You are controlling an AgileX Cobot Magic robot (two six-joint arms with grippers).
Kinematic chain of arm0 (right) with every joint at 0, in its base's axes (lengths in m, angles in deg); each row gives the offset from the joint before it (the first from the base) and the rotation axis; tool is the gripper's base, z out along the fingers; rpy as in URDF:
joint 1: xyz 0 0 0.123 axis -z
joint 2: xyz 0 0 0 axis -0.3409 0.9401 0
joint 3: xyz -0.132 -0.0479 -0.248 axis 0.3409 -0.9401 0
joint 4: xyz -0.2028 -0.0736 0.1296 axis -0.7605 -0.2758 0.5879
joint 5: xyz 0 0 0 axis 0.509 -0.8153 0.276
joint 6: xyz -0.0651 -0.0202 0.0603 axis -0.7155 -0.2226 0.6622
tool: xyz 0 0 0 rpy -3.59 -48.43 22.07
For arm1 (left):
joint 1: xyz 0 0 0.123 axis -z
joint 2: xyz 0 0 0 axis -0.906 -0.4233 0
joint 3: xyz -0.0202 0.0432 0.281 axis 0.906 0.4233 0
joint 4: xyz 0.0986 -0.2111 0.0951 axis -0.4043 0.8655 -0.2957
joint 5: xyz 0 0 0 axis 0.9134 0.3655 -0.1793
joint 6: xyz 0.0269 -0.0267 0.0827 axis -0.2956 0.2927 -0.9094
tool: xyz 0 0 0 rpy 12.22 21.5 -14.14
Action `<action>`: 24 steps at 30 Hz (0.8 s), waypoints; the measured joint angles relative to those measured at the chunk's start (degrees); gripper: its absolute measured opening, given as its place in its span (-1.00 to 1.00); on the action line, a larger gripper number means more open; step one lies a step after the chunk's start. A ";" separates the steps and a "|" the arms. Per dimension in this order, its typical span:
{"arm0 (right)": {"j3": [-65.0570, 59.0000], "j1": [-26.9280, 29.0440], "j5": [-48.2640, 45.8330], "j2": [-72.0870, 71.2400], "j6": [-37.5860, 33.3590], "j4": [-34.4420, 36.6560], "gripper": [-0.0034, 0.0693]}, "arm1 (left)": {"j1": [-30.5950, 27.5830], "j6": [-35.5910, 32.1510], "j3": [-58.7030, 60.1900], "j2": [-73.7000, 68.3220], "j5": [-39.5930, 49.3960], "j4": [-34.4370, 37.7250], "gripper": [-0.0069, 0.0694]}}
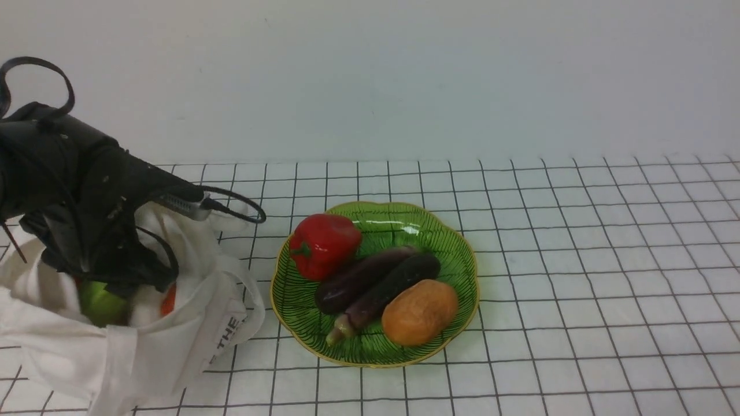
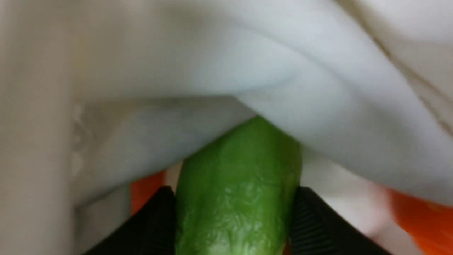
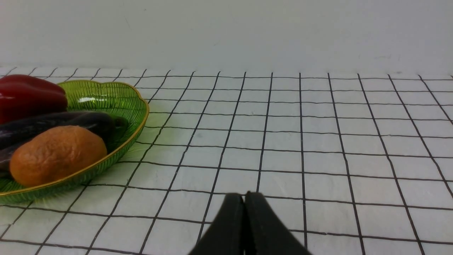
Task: Take vegetables from bag on white checkered tablecloth place on plate.
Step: 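Place the green vegetable from the bag onto the plate with the left gripper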
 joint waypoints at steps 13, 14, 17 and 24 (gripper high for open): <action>0.00 0.00 0.00 0.00 0.00 0.00 -0.94 | -3.78 -7.37 -2.78 5.86 10.25 14.62 0.14; 0.00 0.00 0.00 0.00 0.00 0.00 -0.94 | -4.77 -8.48 -3.78 5.86 11.70 16.93 0.14; 0.00 0.00 0.00 0.00 0.00 0.00 -0.94 | -8.53 -12.94 -8.27 5.86 16.57 25.23 0.14; 0.00 0.00 0.00 0.00 0.00 0.00 -0.94 | -10.58 -21.07 -14.43 6.07 20.10 40.14 0.14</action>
